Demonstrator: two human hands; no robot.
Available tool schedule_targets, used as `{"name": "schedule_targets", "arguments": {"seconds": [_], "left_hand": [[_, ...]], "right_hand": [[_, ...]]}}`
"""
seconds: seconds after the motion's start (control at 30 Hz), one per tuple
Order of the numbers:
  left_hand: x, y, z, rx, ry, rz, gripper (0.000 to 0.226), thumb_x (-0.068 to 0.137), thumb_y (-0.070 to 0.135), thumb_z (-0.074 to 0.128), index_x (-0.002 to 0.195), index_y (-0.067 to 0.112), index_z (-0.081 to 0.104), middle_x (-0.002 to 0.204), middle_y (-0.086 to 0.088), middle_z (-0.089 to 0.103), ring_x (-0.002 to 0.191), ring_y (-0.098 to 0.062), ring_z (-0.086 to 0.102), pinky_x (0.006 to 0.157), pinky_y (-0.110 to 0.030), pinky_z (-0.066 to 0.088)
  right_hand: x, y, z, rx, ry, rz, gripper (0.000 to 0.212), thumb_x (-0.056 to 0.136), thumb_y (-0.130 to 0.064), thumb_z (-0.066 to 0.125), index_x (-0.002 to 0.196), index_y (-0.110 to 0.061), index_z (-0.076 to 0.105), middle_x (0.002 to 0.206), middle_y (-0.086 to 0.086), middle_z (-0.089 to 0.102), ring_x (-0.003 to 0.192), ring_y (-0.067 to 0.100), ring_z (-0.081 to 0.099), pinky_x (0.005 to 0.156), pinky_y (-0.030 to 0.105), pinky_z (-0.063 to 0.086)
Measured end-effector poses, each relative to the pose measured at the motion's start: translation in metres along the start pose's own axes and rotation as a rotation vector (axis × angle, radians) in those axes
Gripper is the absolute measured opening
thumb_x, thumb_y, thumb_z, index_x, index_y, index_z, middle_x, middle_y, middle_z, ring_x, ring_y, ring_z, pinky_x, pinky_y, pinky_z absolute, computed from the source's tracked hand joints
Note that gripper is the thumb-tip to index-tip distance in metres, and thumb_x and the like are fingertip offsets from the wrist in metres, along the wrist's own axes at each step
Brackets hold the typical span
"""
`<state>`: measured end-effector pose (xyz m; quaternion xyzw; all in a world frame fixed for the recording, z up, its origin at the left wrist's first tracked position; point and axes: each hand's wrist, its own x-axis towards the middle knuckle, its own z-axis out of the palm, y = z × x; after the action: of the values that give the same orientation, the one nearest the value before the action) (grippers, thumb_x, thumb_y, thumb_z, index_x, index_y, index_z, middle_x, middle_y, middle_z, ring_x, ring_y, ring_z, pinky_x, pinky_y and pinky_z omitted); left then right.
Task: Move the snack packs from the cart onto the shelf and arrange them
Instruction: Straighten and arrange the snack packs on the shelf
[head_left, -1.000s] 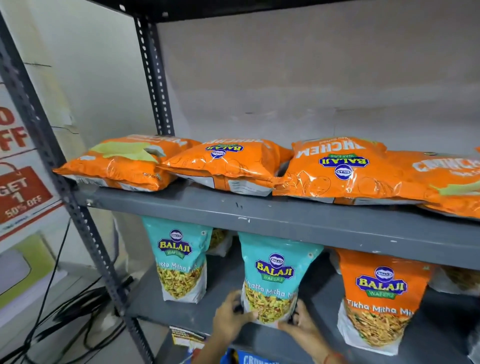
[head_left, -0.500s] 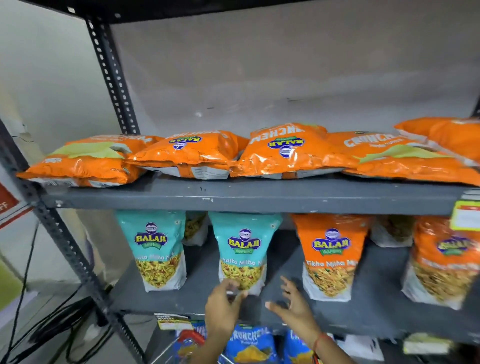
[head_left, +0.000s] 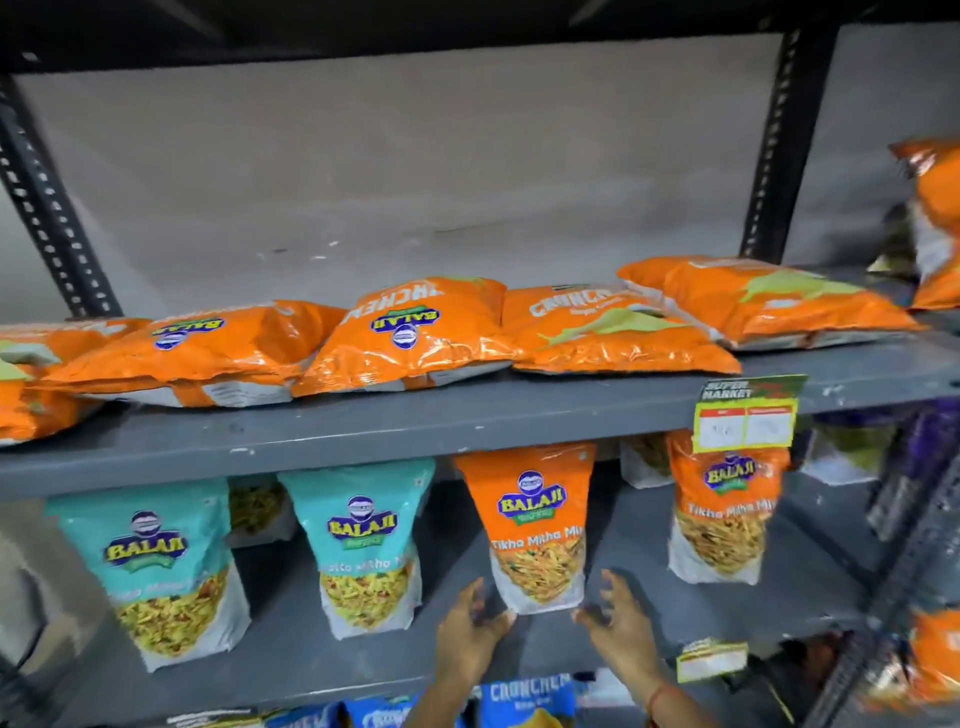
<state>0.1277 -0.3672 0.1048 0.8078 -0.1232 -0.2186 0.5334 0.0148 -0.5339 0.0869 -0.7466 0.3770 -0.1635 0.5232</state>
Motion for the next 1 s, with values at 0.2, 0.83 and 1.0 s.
{"name": "schedule_targets", "arguments": {"seconds": [0.2,0.83,1.0], "left_hand": [[0.024,0.003,0.025,-0.123,-0.005,0.001,0.091,0.047,0.05,0.073,0.129,0.02,0.047,0.112,-0.005,0.066,0.089,-0.002,0.064,0.075,-0.018,0.052],[-0.013,0.043,0.095,0.064,0.309,0.173,0.027,0.068,0.045,0.074,0.081,0.033,0.053,0.065,0.006,0.064,0.058,-0.006,0.062,0.059,-0.032,0.053],[0.008,0.071,0.173,0.11,0.004,0.259,0.042,0.063,0.062,0.069,0.1,0.047,0.054,0.093,0.013,0.068,0.079,-0.003,0.064,0.074,-0.024,0.056]], "right_hand": [[0.047,0.018,0.004,-0.018,-0.187,-0.071,0.101,0.054,-0.048,0.081,0.139,-0.037,0.028,0.146,0.001,0.042,0.133,0.022,0.04,0.109,0.048,0.037],[0.033,0.0,-0.07,0.165,0.501,-0.221,0.033,0.079,-0.012,0.068,0.109,-0.023,0.058,0.104,0.007,0.064,0.097,0.026,0.059,0.076,0.035,0.05],[0.076,0.052,-0.145,0.219,0.664,-0.088,0.035,0.081,-0.003,0.056,0.111,-0.019,0.046,0.102,0.016,0.056,0.093,0.036,0.056,0.083,0.052,0.048]]}}
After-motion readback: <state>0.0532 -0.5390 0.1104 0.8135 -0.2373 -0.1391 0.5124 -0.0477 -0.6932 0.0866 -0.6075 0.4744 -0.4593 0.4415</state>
